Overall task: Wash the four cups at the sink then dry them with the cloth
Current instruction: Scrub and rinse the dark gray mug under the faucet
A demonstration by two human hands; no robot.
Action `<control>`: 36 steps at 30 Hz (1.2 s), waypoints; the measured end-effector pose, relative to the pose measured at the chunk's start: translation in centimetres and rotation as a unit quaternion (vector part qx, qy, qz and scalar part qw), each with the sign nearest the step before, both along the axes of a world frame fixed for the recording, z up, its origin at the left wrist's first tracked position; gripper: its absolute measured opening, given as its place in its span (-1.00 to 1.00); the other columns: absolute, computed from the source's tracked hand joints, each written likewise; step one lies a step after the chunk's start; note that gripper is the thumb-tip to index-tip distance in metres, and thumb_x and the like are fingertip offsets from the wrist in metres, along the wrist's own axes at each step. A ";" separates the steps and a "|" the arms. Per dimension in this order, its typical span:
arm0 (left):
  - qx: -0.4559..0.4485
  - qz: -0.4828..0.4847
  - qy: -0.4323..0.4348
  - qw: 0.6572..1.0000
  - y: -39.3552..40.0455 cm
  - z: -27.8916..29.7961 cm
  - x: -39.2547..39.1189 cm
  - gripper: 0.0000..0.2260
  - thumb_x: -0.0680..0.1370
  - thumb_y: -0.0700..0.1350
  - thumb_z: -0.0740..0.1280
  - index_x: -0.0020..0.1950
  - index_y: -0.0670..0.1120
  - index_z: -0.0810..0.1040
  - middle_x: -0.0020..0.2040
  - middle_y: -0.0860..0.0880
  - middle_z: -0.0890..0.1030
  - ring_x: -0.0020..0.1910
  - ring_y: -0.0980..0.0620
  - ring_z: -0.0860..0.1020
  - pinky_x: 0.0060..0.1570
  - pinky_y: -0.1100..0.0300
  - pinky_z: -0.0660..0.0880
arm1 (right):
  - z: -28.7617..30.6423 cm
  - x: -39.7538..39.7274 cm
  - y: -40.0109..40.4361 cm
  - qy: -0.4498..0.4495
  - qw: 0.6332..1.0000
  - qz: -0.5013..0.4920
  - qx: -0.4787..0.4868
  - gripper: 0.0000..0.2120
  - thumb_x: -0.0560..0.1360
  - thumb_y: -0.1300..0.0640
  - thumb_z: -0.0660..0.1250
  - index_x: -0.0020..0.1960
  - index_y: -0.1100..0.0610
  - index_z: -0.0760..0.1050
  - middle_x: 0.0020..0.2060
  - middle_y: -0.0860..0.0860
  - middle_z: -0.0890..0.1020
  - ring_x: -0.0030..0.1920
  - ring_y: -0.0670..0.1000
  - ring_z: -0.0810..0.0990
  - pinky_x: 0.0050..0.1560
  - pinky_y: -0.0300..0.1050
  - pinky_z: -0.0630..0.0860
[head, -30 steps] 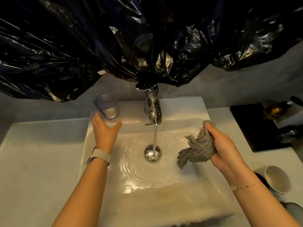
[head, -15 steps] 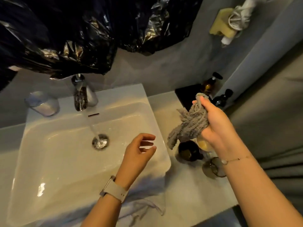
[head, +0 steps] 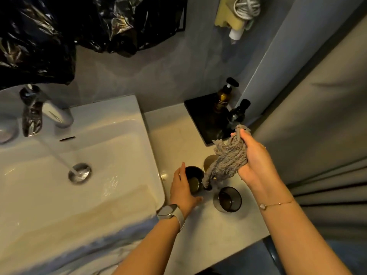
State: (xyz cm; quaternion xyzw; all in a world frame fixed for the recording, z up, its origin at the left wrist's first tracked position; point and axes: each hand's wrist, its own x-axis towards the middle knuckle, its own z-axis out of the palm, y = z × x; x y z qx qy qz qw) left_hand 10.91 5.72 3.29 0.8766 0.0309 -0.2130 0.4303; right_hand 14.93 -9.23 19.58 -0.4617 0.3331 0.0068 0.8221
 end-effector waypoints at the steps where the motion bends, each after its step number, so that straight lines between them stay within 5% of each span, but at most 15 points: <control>1: -0.004 0.008 -0.009 1.000 0.0 -0.2 0.0 0.06 0.32 -0.09 0.61 0.61 -0.05 -0.03 0.53 -0.12 0.20 0.49 -0.11 0.24 0.44 0.16 0.22 | -0.1 0.1 -0.1 0.000 1.000 0.003 -0.002 -0.77 0.62 0.08 0.22 -0.13 0.15 0.54 -0.44 -0.04 0.67 -0.39 -0.09 0.67 -0.27 -0.09 0.61; 5: -0.019 0.041 -0.066 0.997 0.4 -0.1 0.3 -0.34 0.30 0.01 0.58 0.32 0.00 0.40 0.21 -0.02 0.49 0.17 -0.02 0.52 0.15 0.21 0.50 | 0.3 0.7 0.1 0.000 1.000 0.015 0.011 -0.77 0.60 0.06 0.25 -0.12 0.18 0.56 -0.28 0.07 0.67 -0.21 0.03 0.67 -0.10 0.00 0.58; 11: -0.076 0.061 -0.158 0.983 1.9 3.4 -0.2 -0.41 0.28 0.12 0.55 0.26 0.08 0.46 0.12 0.08 0.54 0.08 0.17 0.58 0.03 0.22 0.56 | 2.9 2.4 2.7 -0.011 0.991 0.054 0.123 -0.73 0.61 0.05 0.22 0.19 0.20 0.48 0.17 0.17 0.52 0.22 0.21 0.56 -0.22 0.02 0.66; 13: -0.098 0.063 -0.175 0.978 3.1 5.2 -0.3 -0.39 0.29 0.12 0.57 0.28 0.11 0.46 0.15 0.08 0.55 0.10 0.17 0.59 0.04 0.23 0.57 | 4.2 3.0 3.9 -0.030 0.983 0.074 0.164 -0.76 0.61 0.06 0.23 0.18 0.18 0.47 0.18 0.19 0.52 0.11 0.16 0.63 -0.28 0.03 0.66; 16: -0.115 0.083 -0.185 0.972 6.3 7.3 -0.3 -0.37 0.26 0.12 0.62 0.27 0.08 0.50 0.14 0.04 0.59 0.12 0.10 0.61 0.04 0.12 0.59 | 6.1 3.6 6.2 -0.044 0.976 0.094 0.193 -0.81 0.62 0.07 0.21 -0.08 0.16 0.48 -0.12 0.16 0.62 -0.33 0.10 0.70 -0.39 -0.04 0.63; 20: -0.117 0.155 -0.217 0.957 12.8 10.3 -1.5 -0.30 0.24 -0.05 0.66 0.23 0.20 0.35 0.16 0.20 0.56 0.12 0.31 0.56 0.02 0.43 0.48 | 7.3 4.3 10.5 -0.053 0.968 0.115 0.218 -0.76 0.63 0.08 0.18 -0.14 0.17 0.49 -0.20 0.13 0.64 -0.38 0.06 0.68 -0.31 -0.06 0.63; 25: -0.073 0.177 -0.199 0.961 22.2 11.4 -1.8 -0.23 0.18 0.02 0.68 0.25 0.25 0.32 0.15 0.28 0.55 0.10 0.32 0.56 -0.01 0.49 0.47 | 5.8 4.8 17.7 -0.041 0.962 0.153 0.220 -0.71 0.64 0.07 0.14 -0.18 0.16 0.46 -0.26 0.14 0.65 -0.36 0.05 0.68 -0.30 -0.09 0.62; 29: -0.118 0.222 -0.129 0.959 28.7 10.4 -1.9 -0.09 0.21 -0.04 0.67 0.44 0.07 0.25 0.16 0.21 0.47 0.14 0.18 0.49 -0.03 0.54 0.40 | 3.2 5.0 22.9 -0.010 0.957 0.146 0.251 -0.71 0.66 0.08 0.12 -0.17 0.17 0.45 -0.20 0.19 0.65 -0.34 0.09 0.70 -0.29 -0.01 0.63; 32: -0.205 0.266 -0.075 0.939 32.2 8.8 -1.8 -0.27 0.21 0.04 0.64 0.31 0.06 0.41 0.15 0.16 0.55 0.18 0.06 0.55 -0.05 0.40 0.50 | 1.0 5.1 26.0 0.021 0.961 0.136 0.242 -0.70 0.66 0.07 0.11 -0.07 0.23 0.49 -0.16 0.23 0.66 -0.35 0.12 0.69 -0.31 0.04 0.63; 36: -0.305 0.303 -0.011 0.903 35.9 7.4 -1.3 -0.27 0.14 0.23 0.55 0.25 0.03 0.49 0.15 0.01 0.63 0.13 0.02 0.60 -0.12 0.27 0.59 | -2.1 5.3 28.6 0.080 0.958 0.124 0.245 -0.75 0.66 0.02 0.11 0.15 0.17 0.45 0.26 0.19 0.49 -0.16 0.25 0.71 -0.11 0.15 0.59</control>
